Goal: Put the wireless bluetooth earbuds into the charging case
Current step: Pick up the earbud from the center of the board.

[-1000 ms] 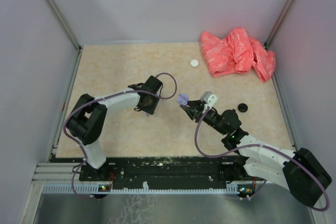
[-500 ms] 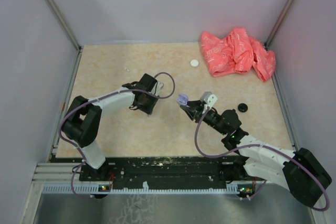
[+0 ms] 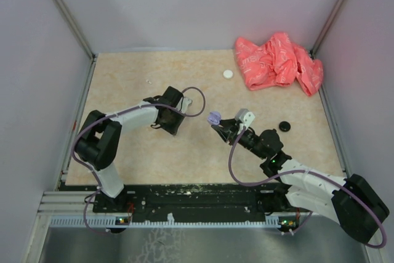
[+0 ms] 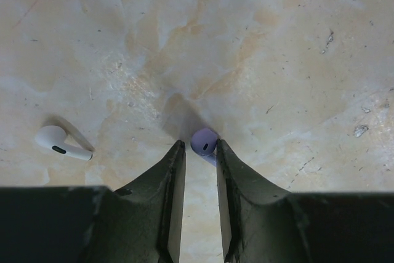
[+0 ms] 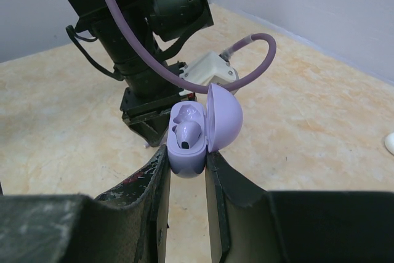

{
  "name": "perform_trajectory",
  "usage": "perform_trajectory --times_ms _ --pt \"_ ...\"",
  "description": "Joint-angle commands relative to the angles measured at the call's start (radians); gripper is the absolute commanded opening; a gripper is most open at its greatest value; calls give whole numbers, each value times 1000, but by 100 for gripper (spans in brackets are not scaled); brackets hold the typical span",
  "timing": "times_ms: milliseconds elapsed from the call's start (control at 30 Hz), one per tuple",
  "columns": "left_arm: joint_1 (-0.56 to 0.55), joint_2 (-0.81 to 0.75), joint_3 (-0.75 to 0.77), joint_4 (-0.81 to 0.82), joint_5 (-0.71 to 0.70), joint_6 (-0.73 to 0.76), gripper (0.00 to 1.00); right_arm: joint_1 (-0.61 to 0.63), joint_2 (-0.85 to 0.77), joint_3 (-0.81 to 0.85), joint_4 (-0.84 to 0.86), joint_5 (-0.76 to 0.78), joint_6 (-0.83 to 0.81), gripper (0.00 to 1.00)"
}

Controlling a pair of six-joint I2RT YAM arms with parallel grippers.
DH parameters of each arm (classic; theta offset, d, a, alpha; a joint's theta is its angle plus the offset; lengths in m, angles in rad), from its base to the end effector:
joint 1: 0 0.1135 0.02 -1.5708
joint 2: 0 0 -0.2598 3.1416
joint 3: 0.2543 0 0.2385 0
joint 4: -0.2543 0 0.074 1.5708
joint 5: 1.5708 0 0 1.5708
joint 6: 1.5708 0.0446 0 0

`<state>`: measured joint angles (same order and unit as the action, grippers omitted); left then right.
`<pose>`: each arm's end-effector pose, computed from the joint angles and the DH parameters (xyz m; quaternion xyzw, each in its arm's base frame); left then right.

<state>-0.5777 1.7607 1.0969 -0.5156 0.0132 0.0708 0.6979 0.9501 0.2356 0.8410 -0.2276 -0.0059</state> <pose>0.2787 -0.1824 0.1640 0.3137 0.9294 -0.0550 0.1866 0.1461 0.1357 0.2337 -0.3063 0.5871 0.3234 0.6759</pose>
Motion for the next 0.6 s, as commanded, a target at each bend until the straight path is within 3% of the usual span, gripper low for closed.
perform_trajectory --times_ms 0,300,567 --pt "4 32 8 1 16 29 31 -3 -20 1 64 -12 9 0" --pt "4 28 -5 -1 -5 23 21 -3 -27 0 61 -12 9 0" --pt "3 -147 -23 41 -71 -14 11 -3 -15 17 44 -12 6 0"
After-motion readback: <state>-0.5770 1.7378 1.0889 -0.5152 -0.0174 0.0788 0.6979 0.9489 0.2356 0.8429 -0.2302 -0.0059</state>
